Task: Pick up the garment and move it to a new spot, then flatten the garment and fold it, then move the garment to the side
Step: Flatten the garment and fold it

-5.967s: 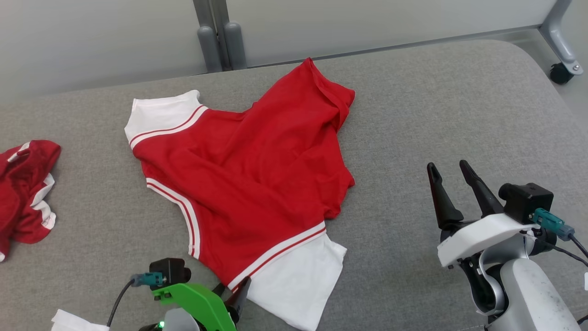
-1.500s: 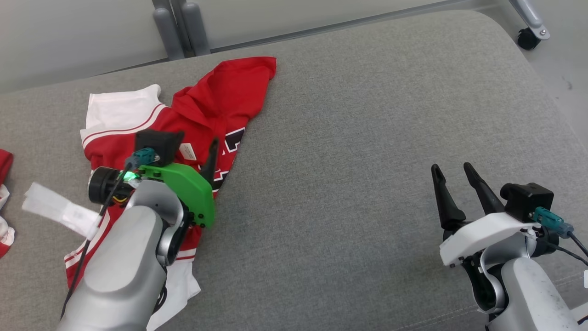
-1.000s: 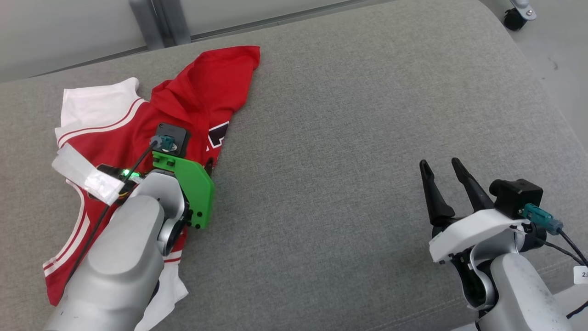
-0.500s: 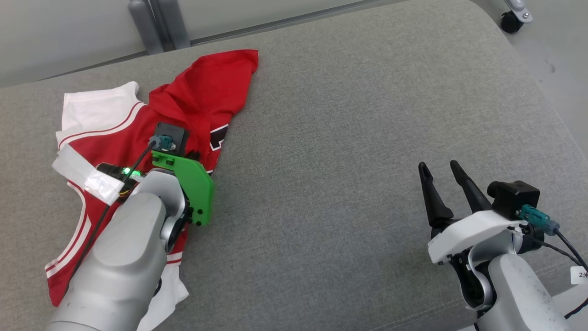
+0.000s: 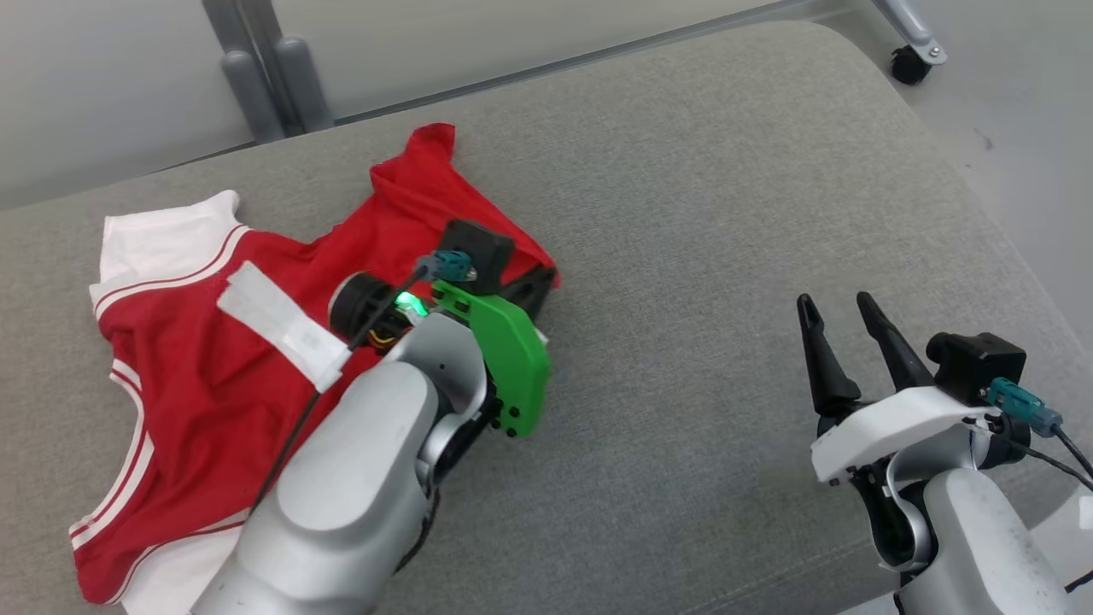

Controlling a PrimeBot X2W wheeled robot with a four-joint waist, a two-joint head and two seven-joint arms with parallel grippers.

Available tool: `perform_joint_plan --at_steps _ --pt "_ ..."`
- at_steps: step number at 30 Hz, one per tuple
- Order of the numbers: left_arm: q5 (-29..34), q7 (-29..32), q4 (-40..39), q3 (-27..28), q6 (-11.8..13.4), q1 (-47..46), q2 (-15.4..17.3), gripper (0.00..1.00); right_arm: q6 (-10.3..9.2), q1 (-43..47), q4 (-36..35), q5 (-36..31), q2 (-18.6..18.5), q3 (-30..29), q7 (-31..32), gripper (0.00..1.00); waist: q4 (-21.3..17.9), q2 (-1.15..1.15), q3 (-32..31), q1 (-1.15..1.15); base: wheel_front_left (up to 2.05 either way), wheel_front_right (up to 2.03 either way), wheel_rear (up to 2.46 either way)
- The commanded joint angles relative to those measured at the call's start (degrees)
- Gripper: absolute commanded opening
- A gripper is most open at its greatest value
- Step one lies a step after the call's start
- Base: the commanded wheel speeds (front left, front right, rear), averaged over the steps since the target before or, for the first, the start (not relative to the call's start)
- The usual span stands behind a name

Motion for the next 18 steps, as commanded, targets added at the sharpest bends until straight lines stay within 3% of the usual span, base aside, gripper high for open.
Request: perform_joint_plan --at_steps 1,7,14,15,16,18 --pt "-0.72 0.68 -1.21 -0.51 -0.14 1.31 -0.22 0.00 0.00 -0.67 -0.28 0.08 -0.08 -0.46 -0.36 1.00 -2.67 0.00 1.39 0.00 0.00 0.00 0.00" --pt "-2.92 3.35 -3.68 -3.33 0.27 3.82 -1.93 0.00 0.00 -1.31 -0.15 0.31 0.40 -1.49 -0.95 1.00 -6.50 0.00 3.68 0.00 0.00 0.00 0.00" --pt "-4.27 2.65 2.66 -7.20 0.47 3.46 -2.83 0.00 0.00 -2.14 1.38 0.56 0.93 -1.06 -1.95 1.00 -7.54 0.00 5.14 0.00 0.00 0.00 0.00" --pt "-4.72 2.11 3.83 -7.81 0.21 3.20 -2.90 0.41 0.00 -2.20 1.65 0.55 0.97 -1.04 -1.97 1.00 -7.24 0.00 5.16 0.00 0.00 0.00 0.00" --pt "-4.92 1.74 5.05 -8.82 -0.12 2.89 -2.92 1.00 0.00 -2.30 1.99 0.51 0.96 -1.02 -1.86 1.00 -6.87 0.00 5.09 0.00 0.00 0.00 0.00" --pt "-5.89 0.79 5.90 -10.36 -0.43 2.45 -2.97 1.00 0.00 -2.44 2.39 0.36 0.87 -1.12 -1.87 1.00 -6.07 0.00 4.81 0.00 0.00 0.00 0.00"
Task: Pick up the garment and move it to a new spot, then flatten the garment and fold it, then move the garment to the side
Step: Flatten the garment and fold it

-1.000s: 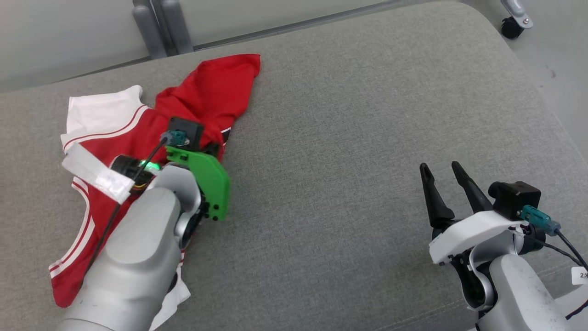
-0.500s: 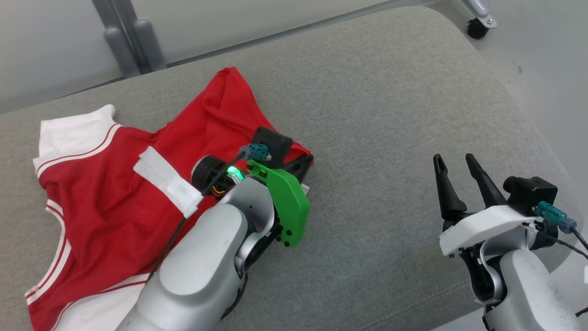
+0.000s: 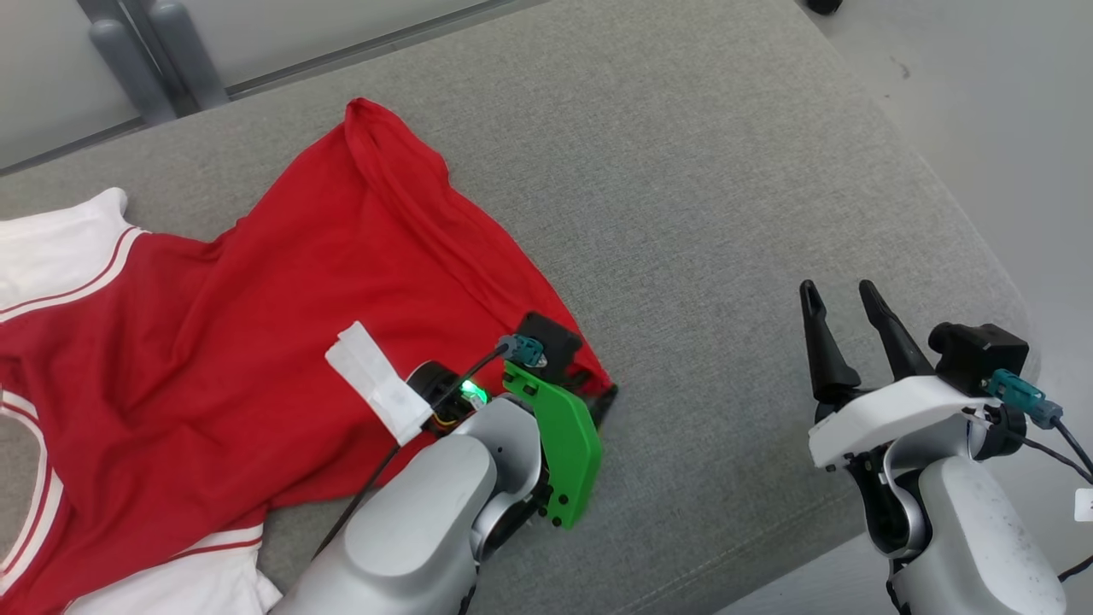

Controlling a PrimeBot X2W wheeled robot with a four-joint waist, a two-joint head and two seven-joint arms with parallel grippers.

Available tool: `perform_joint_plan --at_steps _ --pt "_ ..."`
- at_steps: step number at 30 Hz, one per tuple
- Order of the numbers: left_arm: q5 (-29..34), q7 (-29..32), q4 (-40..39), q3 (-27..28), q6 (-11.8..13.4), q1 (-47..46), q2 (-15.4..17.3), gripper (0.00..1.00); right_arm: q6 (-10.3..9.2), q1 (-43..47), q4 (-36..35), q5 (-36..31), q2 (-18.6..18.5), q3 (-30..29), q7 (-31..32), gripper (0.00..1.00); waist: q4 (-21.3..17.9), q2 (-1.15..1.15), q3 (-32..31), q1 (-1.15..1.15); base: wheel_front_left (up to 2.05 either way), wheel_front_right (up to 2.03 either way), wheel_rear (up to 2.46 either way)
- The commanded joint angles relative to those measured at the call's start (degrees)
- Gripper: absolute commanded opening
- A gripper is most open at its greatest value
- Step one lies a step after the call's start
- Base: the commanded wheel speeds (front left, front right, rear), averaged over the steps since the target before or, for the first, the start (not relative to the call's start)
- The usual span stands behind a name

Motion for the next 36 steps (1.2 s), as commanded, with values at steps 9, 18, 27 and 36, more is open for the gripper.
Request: perform_joint_plan --at_steps 9,18,27,36 --pt "-2.73 -7.46 -3.52 -1.50 2.20 -2.92 0.12 1.00 0.00 1.19 -0.02 -1.21 -1.99 -0.91 0.48 1.00 8.92 0.00 -5.95 0.00 0.00 0.00 0.00" --pt "-0.96 -15.82 -15.52 6.29 12.52 5.23 10.95 1.00 0.00 5.12 -1.92 -1.45 -2.07 0.29 2.47 1.00 17.08 0.00 -11.36 0.00 0.00 0.00 0.00" --pt "-1.50 -24.42 -25.61 14.32 22.23 20.56 21.29 1.00 0.00 8.47 -3.86 -1.83 -1.45 1.93 1.39 1.00 19.50 0.00 -12.72 0.00 0.00 0.00 0.00" --pt "-4.49 -28.39 -31.67 19.60 27.20 31.44 23.59 1.00 0.00 11.60 -4.39 -2.06 -1.64 0.75 1.68 1.00 20.47 0.00 -13.36 0.00 0.00 0.00 0.00"
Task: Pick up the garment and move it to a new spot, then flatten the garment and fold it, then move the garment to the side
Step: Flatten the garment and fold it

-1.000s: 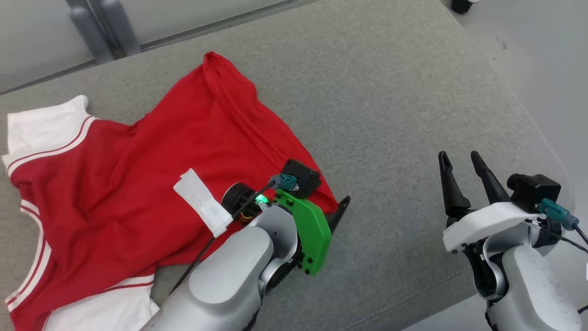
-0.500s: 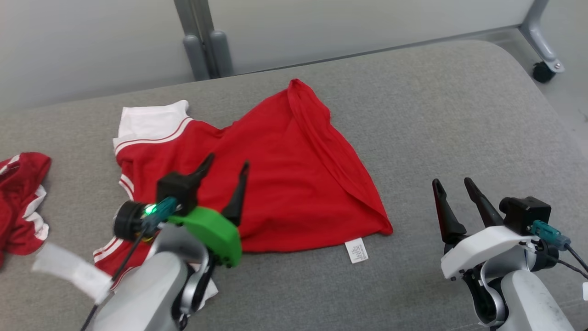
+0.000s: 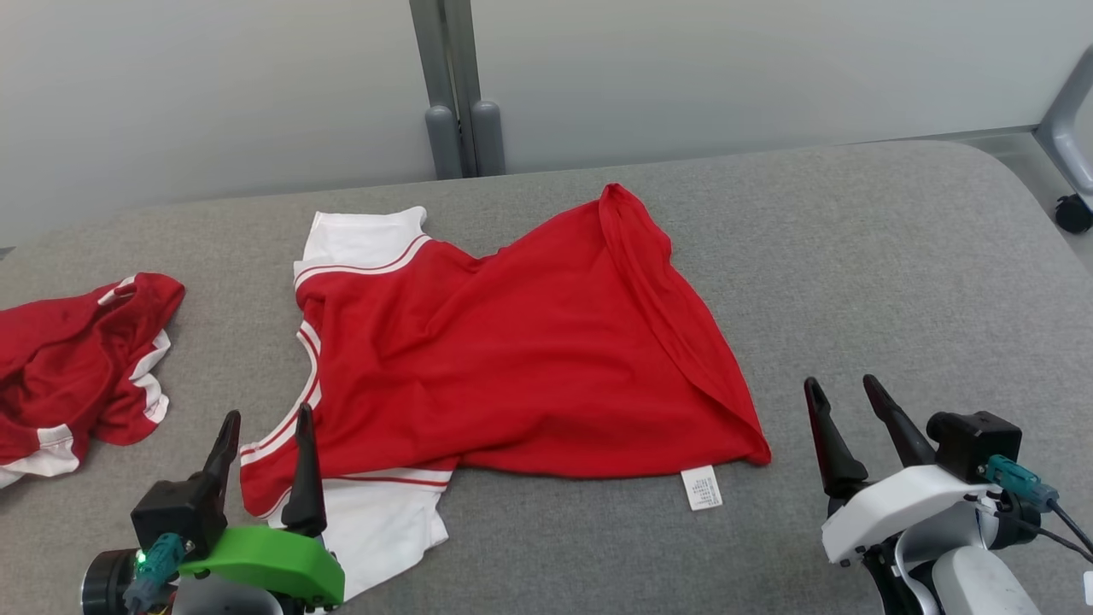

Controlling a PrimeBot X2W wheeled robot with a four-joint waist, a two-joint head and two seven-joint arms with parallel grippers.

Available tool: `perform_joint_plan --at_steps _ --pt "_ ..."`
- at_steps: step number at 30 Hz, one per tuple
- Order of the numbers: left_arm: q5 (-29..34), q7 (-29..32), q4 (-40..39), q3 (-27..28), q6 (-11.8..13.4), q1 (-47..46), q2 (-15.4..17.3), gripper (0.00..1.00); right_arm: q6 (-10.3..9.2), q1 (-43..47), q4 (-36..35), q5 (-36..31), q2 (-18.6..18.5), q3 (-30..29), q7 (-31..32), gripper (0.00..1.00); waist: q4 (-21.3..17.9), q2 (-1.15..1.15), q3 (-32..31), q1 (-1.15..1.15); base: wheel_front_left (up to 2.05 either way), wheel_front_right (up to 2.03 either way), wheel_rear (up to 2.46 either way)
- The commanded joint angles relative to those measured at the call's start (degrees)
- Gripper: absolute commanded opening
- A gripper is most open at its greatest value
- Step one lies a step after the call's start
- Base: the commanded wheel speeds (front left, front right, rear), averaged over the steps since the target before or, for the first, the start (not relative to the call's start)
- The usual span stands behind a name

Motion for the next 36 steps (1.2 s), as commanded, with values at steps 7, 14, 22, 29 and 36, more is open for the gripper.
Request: perform_joint_plan --at_steps 7,14,22,29,36 --pt "0.65 -0.05 -1.96 0.22 1.28 1.65 0.94 1.00 0.00 0.32 -1.13 -0.60 -0.27 -0.14 0.98 1.00 0.37 0.00 -0.54 0.00 0.00 0.00 0.00" --pt "-0.73 2.70 -2.00 -0.34 1.57 2.26 1.38 1.00 0.00 -0.46 0.40 0.43 -0.92 0.68 5.37 1.00 1.54 0.00 0.48 0.00 0.00 0.00 0.00" --pt "-1.76 4.30 -1.63 -0.84 0.77 1.09 1.15 1.00 0.00 -2.52 5.61 0.49 -1.05 0.42 15.42 1.00 4.28 0.00 2.20 0.00 0.00 0.00 0.00" --pt "-2.35 4.25 -0.56 -1.21 0.19 0.36 0.40 1.00 0.00 -4.12 8.84 0.23 0.38 -0.91 19.09 1.00 6.16 0.00 3.33 0.00 0.00 0.00 0.00" --pt "-2.83 4.05 0.63 -1.52 -0.73 -0.65 -0.29 1.00 -0.01 -6.05 13.24 -2.91 0.78 -3.63 19.86 1.00 6.96 0.00 4.14 0.00 0.00 0.00 0.00"
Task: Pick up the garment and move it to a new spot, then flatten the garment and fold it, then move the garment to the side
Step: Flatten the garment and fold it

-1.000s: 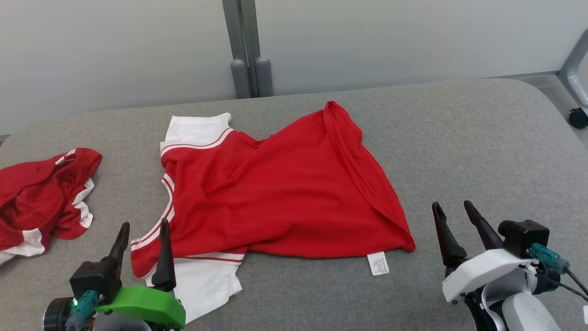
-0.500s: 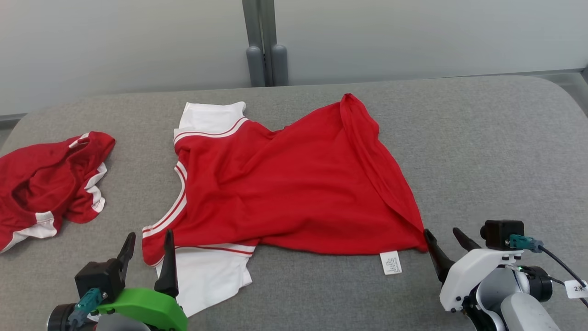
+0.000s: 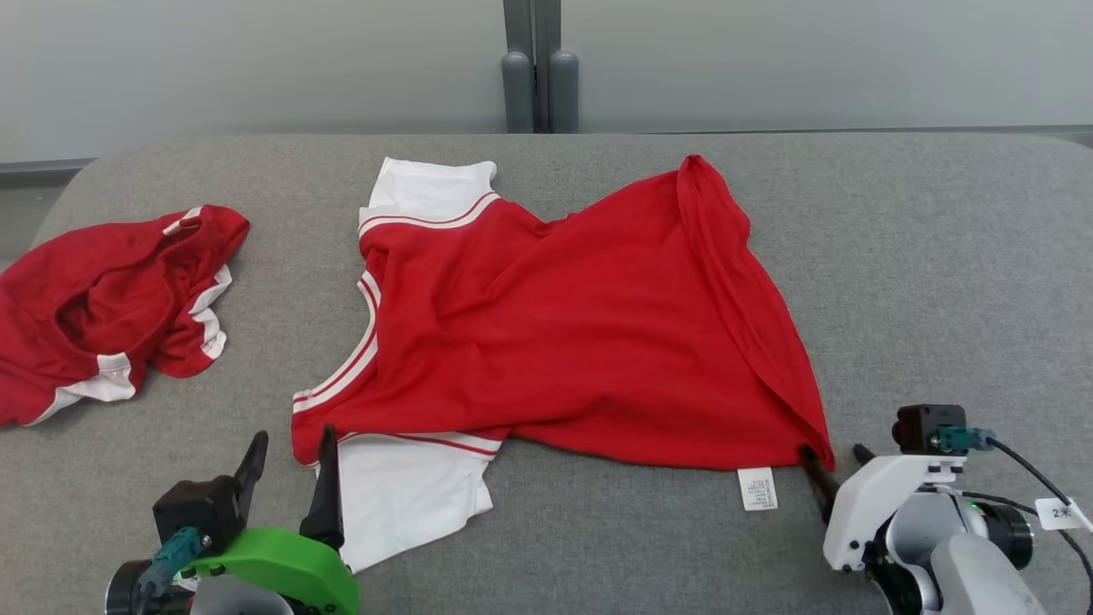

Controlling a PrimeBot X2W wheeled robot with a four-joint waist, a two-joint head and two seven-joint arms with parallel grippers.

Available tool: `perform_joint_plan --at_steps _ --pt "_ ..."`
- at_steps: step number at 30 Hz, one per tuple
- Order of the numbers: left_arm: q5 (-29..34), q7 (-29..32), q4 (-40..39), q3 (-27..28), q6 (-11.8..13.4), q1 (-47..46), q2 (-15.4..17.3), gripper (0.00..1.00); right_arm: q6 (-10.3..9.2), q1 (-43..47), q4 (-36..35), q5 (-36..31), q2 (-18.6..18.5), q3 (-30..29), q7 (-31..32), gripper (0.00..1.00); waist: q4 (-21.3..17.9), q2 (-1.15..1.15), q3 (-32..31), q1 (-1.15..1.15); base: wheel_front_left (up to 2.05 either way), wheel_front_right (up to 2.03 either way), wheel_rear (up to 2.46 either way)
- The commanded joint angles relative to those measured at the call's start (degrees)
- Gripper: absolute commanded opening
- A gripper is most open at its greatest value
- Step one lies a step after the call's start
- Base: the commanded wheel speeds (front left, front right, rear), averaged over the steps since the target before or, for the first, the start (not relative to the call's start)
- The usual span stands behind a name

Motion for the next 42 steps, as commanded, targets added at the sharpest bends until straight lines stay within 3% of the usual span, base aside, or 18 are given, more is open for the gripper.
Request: perform_joint_plan --at_steps 1,2,5,25,26,27,28,36,42 --pt "-0.30 -0.09 0.24 0.02 -0.33 -1.26 -0.37 1.00 -0.01 -1.17 0.93 -1.60 0.00 -1.39 0.22 1.00 0.23 0.00 0.69 0.00 0.00 0.00 0.00" --pt "-0.34 -0.19 0.36 0.00 -0.59 -1.50 -0.54 1.00 -0.01 -1.60 1.27 -2.08 0.33 -1.86 0.33 0.64 0.31 0.00 0.93 0.00 0.00 0.00 0.00" --pt "-0.64 -0.57 1.21 -0.16 -1.05 -1.80 -0.90 1.00 -0.01 -2.21 2.28 -3.31 0.98 -3.35 0.78 0.00 0.38 0.00 1.63 0.00 0.00 0.00 0.00" --pt "-1.65 -2.12 4.27 -0.01 -2.14 -2.45 -1.60 1.00 -0.03 2.32 -7.14 -1.50 0.79 -4.50 3.06 0.00 -4.09 0.00 1.11 0.00 0.00 0.00 0.00" --pt "-1.74 -2.12 4.39 -0.06 -2.10 -2.42 -1.68 1.00 -0.03 2.64 -7.44 -1.52 0.89 -4.44 3.37 0.26 -4.33 0.00 0.94 0.00 0.00 0.00 0.00" --pt "-1.78 -2.10 4.46 -0.10 -2.11 -2.35 -1.68 1.00 -0.03 2.93 -7.66 -1.45 1.01 -4.39 3.50 0.73 -4.49 0.00 0.83 0.00 0.00 0.00 0.00" --pt "-1.79 -2.17 4.52 -0.06 -2.13 -2.29 -1.57 1.00 -0.03 3.09 -7.95 -1.35 1.14 -4.52 3.39 1.00 -4.75 0.00 0.64 0.00 0.00 0.00 0.00" --pt "-0.91 -3.91 3.81 1.15 -1.33 -0.72 -0.14 1.00 -0.02 3.49 -13.74 -1.70 1.68 -3.13 -2.26 1.00 -6.70 0.00 -1.50 0.00 0.00 0.00 0.00" --pt "1.42 -6.00 1.58 2.87 -0.80 -0.02 1.27 1.00 -0.02 3.26 -18.82 -0.63 0.86 0.66 -11.66 1.00 -7.71 0.00 -3.33 0.00 0.00 0.00 0.00"
